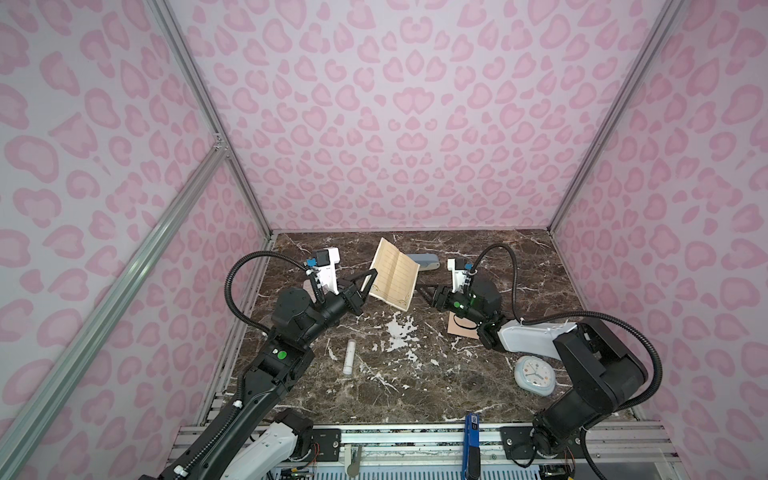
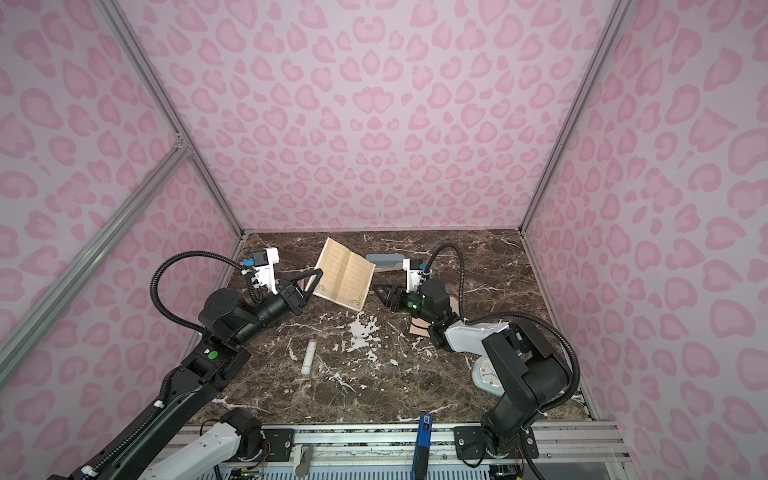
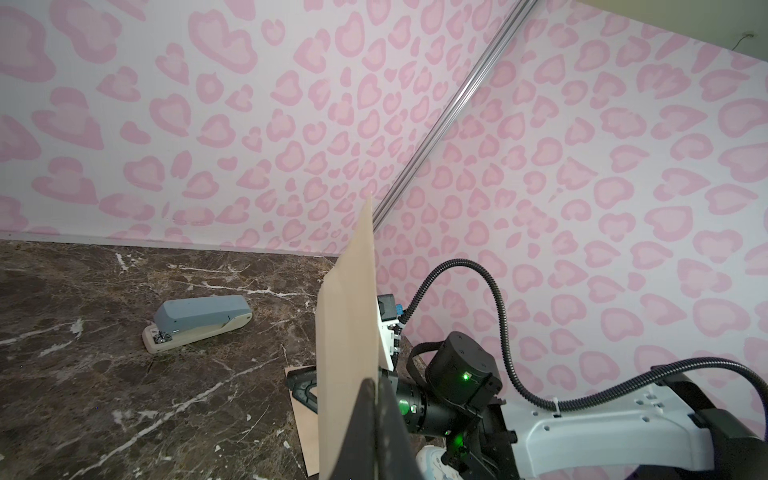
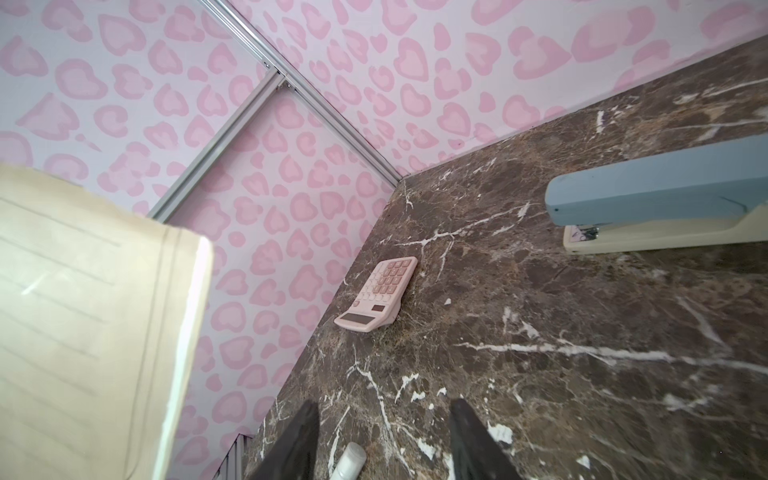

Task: Place the letter into the envelope and seal it
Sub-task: 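Lift the letter with the left gripper while the right gripper releases it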

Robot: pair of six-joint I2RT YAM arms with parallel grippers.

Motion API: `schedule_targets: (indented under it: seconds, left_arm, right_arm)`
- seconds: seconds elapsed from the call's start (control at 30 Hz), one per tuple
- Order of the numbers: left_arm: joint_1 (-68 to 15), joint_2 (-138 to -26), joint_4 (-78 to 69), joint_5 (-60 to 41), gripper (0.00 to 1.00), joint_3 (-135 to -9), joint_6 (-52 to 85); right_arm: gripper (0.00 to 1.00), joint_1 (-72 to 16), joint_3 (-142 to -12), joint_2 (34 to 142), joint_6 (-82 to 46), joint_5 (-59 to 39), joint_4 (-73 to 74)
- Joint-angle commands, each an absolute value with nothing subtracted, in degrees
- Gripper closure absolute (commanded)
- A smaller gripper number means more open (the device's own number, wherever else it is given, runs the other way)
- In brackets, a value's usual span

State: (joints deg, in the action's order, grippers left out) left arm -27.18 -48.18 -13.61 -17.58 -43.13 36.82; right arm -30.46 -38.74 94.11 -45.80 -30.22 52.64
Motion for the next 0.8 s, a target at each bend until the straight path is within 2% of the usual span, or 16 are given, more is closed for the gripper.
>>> schedule_targets:
  seconds: [0.0,0.77]
  left_arm:
    - [-27.0,-48.6,-18.8,-16.6,0.96,-42.7,38.1]
    - [-26.8,-50.5,-25.0,-16.2,0.96,-40.7,42.8]
  right_arm:
    - [0.47,-30.7,-38.6,95.0,-48.6,-31.4,60.4]
    - [0.48,-32.6,-41.7,103.7,-54.4,-33.3,73.1]
